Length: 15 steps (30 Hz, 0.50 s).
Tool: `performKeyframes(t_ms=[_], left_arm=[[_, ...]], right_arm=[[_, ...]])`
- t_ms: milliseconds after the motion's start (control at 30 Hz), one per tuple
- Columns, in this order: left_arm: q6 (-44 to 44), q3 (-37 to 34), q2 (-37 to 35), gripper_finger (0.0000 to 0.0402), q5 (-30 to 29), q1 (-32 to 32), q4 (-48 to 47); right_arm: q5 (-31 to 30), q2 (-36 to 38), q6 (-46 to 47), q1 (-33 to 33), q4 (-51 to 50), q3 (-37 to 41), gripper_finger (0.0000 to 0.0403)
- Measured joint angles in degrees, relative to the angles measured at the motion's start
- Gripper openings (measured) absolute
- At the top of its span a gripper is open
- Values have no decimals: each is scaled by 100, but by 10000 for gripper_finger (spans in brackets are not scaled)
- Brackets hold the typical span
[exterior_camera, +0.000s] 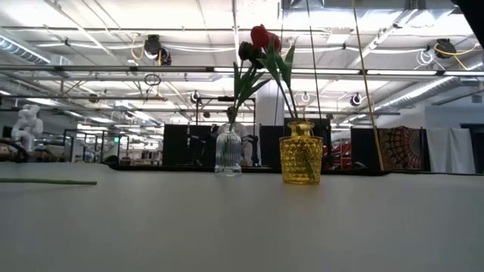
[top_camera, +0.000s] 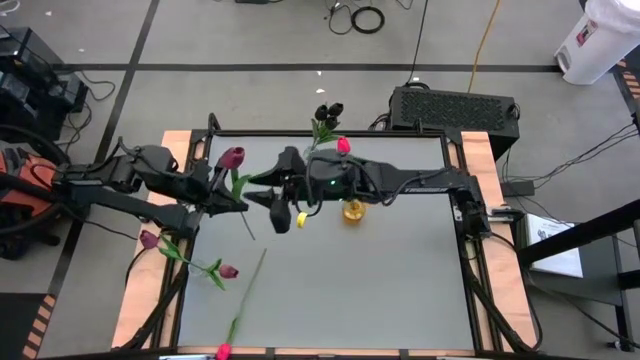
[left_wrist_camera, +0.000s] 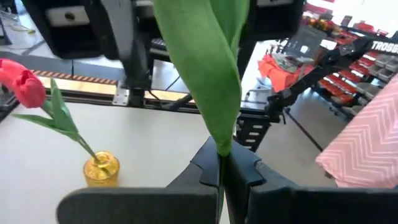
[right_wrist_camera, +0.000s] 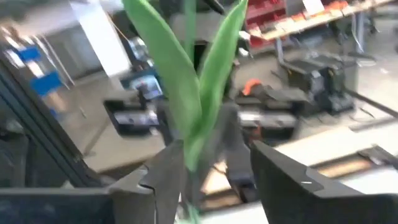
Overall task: Sort flowers into vase by color
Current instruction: Put the red tulip into the bottom transparent bin
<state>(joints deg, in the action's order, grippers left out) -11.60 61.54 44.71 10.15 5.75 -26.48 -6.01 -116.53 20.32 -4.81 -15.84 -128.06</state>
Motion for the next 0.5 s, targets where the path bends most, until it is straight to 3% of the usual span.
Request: performKeyframes(t_ms=[267,500], left_arm=[[-1,0,0,3,587,-298,-2],[166,0,0,3,1248,-504,-7]], right_arm=[[-104,605,51,29,-1558,-1,178],[-736,964,493,-12,-3144,1,178]])
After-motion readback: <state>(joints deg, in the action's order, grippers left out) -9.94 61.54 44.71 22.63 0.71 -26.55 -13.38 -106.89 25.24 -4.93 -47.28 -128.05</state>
